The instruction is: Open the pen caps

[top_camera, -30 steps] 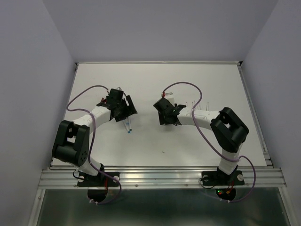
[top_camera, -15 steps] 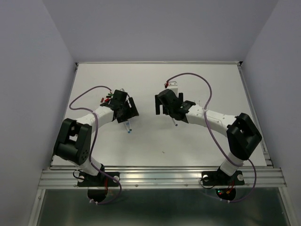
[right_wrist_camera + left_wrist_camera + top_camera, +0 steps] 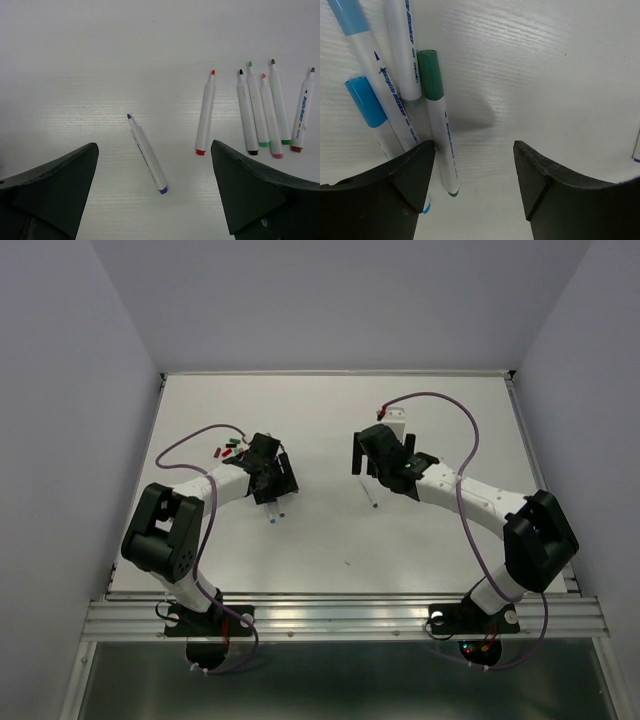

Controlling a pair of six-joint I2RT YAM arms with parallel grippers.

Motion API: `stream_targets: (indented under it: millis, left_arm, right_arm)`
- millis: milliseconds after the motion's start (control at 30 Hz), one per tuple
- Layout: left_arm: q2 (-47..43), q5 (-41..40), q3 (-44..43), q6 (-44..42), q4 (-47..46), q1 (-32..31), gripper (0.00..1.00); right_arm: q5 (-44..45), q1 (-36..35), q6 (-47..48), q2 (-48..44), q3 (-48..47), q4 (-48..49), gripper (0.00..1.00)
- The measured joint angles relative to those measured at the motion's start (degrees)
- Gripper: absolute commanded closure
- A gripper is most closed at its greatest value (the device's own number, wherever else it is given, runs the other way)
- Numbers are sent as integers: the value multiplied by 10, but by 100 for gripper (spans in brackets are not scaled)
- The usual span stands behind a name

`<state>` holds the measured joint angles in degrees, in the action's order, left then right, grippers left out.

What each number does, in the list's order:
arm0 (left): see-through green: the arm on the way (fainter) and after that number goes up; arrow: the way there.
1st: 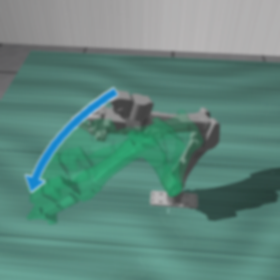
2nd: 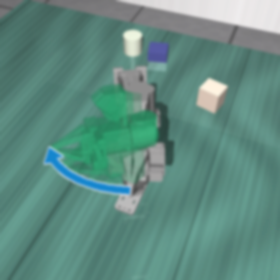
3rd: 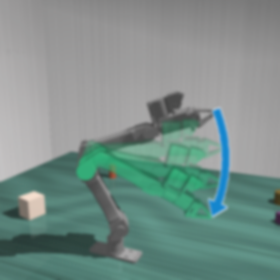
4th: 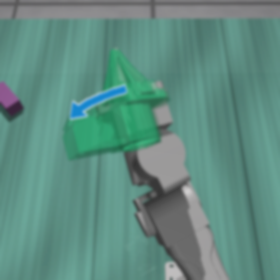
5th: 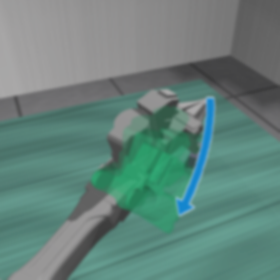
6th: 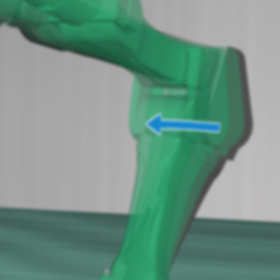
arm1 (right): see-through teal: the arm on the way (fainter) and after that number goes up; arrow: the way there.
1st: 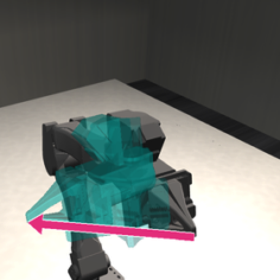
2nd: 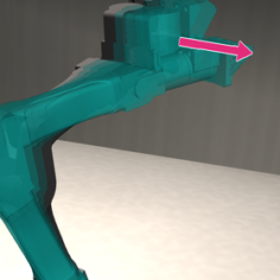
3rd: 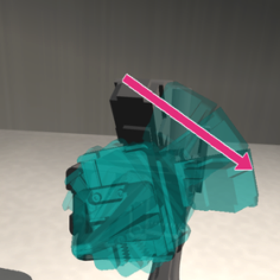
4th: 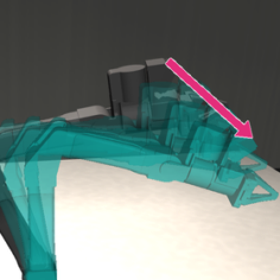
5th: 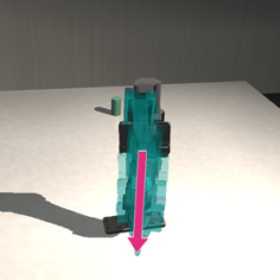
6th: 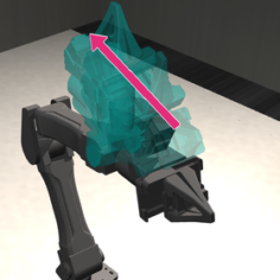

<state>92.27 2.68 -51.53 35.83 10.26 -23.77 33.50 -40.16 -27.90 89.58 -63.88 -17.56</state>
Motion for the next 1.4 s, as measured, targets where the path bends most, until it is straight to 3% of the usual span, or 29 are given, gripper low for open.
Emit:
stream_targets:
  millis: [167,233,267,367,833,867,967,1233,1400]
  left_arm:
    - [10,-7,-3,-1,8,-5,36]
    - [13,-9,-5,-4,10,-7,43]
    - [17,-10,-9,-5,13,-7,51]
    - [25,-17,-16,-9,16,-9,58]
    - [100,-90,-110,-20,70,-46,67]
    - [104,-92,-115,-22,71,-49,70]
    - [113,-98,-127,-29,75,-57,99]
    - [125,-87,-144,-65,61,-67,100]
    - [80,-47,-95,-90,5,-67,100]
  right_arm:
    - [0,2,0,0,1,0,0]
    - [1,3,-1,0,1,1,0]
    - [1,4,-2,0,1,1,0]
    - [1,5,-2,0,1,1,0]
    - [0,12,0,0,1,1,0]
    - [0,14,0,0,1,1,0]
    - [0,18,2,0,1,2,0]
    - [-3,28,12,-2,8,16,0]
    - [-76,53,16,-49,52,38,0]
